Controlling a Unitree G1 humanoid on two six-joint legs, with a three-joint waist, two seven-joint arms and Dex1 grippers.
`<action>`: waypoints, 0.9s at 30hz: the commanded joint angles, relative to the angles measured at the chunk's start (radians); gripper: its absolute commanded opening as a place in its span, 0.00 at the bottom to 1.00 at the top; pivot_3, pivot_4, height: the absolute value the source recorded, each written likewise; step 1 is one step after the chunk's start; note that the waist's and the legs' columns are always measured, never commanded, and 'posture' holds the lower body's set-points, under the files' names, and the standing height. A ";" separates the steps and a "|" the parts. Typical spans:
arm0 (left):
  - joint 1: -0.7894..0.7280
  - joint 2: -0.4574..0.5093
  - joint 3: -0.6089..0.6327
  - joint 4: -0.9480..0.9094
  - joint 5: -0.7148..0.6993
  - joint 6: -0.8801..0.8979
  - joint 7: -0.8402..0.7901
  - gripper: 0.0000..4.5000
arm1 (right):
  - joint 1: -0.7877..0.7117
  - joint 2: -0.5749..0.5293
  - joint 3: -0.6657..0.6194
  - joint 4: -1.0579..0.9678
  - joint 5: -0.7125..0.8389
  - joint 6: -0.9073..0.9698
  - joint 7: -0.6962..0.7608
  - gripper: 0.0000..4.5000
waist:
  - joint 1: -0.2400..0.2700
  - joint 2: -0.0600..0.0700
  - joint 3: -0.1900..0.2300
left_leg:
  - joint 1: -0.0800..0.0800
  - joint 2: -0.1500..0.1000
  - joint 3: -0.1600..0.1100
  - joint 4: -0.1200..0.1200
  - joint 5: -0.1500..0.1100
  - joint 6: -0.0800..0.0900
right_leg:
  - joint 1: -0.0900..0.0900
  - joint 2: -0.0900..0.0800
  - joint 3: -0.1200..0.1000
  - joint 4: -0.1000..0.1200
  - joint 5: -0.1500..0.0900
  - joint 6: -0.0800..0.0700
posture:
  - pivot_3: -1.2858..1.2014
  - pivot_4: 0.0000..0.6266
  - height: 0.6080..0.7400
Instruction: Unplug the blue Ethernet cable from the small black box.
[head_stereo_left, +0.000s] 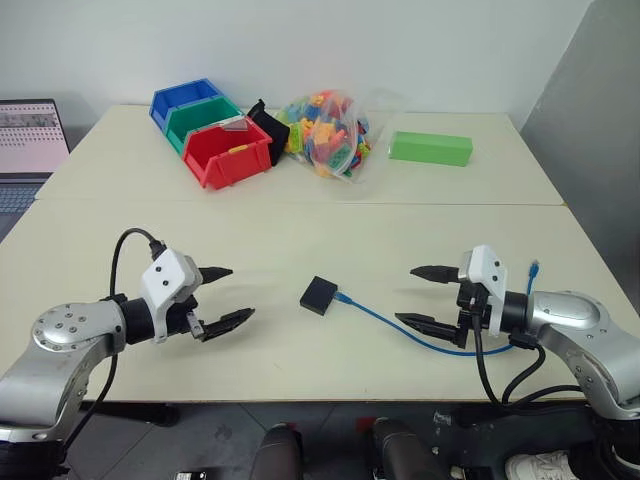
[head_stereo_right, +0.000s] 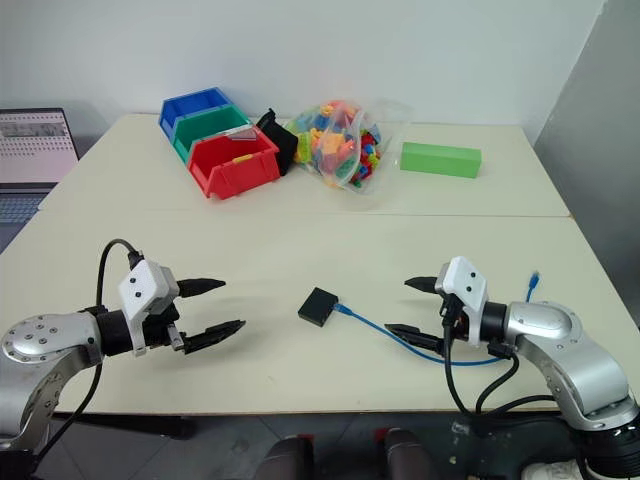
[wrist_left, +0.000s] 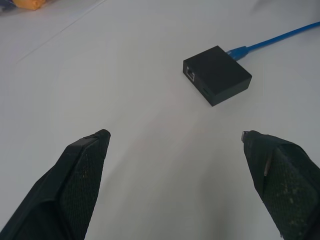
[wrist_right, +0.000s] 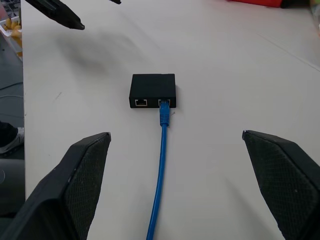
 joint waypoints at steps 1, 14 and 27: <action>-0.012 0.006 0.039 -0.042 -0.019 0.001 0.002 1.00 | -0.013 -0.008 -0.028 -0.009 0.005 -0.030 0.014 0.99 | 0.000 0.000 0.000 | 0.000 0.000 0.000 0.000 0.000 0.000 | 0.000 0.000 0.000 0.000 0.000 0.000 | 0.52 0.24 1.00; -0.017 0.009 0.005 -0.046 -0.012 0.016 -0.009 1.00 | -0.032 0.039 0.054 -0.005 -0.043 -0.029 -0.031 0.99 | -0.001 0.000 0.000 | 0.000 0.000 0.000 0.000 0.000 0.000 | 0.000 0.000 0.000 0.000 0.000 0.000 | 0.52 0.24 1.00; -0.033 -0.005 -0.077 -0.053 -0.035 -0.025 -0.134 1.00 | -0.210 0.310 0.314 0.306 -0.292 -0.085 -0.163 0.99 | -0.011 0.000 0.000 | 0.000 0.000 0.000 0.000 0.000 0.000 | 0.000 0.000 0.000 0.001 0.000 0.000 | 0.52 0.24 1.00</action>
